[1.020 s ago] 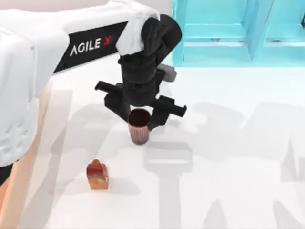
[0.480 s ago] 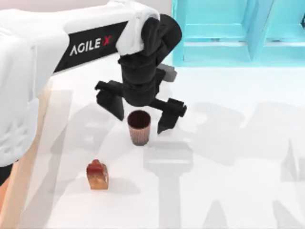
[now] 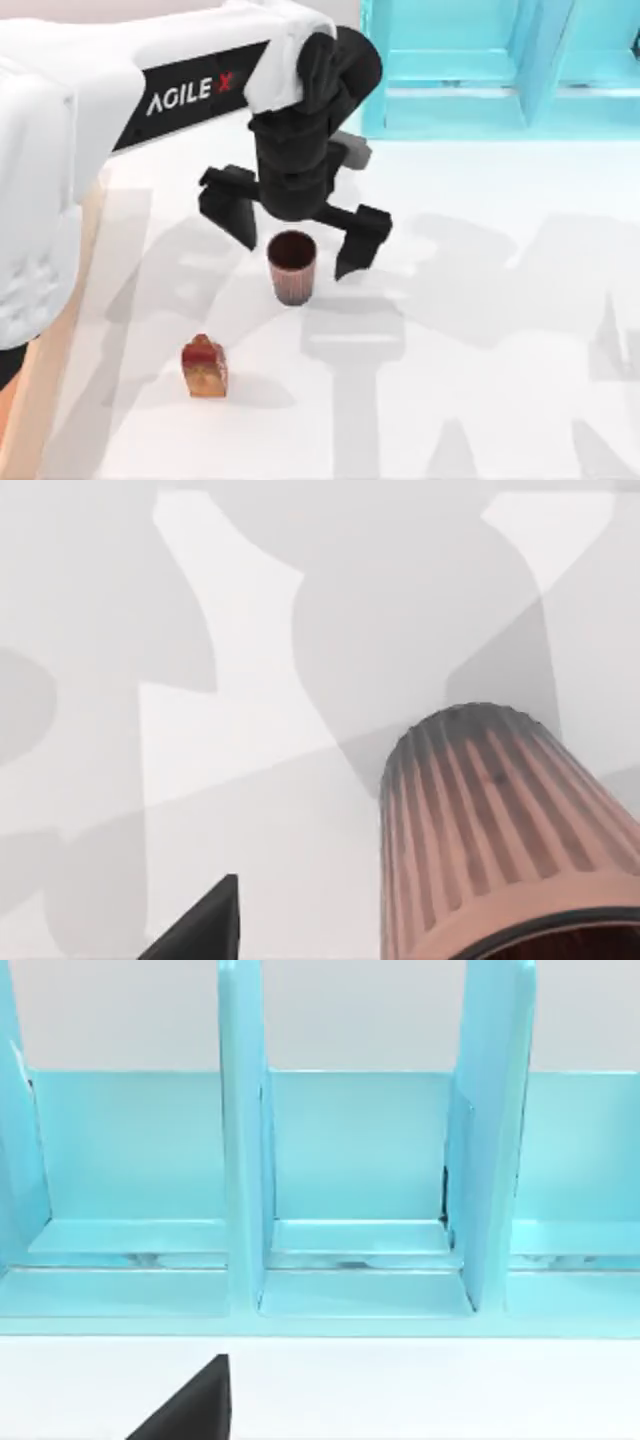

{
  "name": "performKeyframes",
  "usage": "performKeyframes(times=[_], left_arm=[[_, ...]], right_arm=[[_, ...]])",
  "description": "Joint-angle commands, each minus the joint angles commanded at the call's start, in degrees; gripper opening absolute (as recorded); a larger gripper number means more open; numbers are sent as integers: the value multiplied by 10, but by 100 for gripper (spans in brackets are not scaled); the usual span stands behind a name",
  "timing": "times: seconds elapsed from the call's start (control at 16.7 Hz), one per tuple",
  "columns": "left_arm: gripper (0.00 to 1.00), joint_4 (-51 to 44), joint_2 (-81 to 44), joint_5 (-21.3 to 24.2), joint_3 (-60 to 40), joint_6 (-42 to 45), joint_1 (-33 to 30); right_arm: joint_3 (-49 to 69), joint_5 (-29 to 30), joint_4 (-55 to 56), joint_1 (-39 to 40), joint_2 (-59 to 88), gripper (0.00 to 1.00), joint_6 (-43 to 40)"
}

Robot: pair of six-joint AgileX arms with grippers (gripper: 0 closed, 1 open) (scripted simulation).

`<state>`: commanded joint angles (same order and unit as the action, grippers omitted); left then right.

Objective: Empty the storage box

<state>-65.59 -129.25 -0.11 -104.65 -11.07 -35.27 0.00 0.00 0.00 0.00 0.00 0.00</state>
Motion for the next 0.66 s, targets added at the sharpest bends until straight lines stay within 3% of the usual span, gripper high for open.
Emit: performKeyframes(times=[0.42,0.66], left_arm=[[100,-178,0,0,-178,-1,-2],[100,-218,3,0,-216,-1,-2]], right_arm=[[0,0,0,0,0,100,0],[0,0,0,0,0,100,0]])
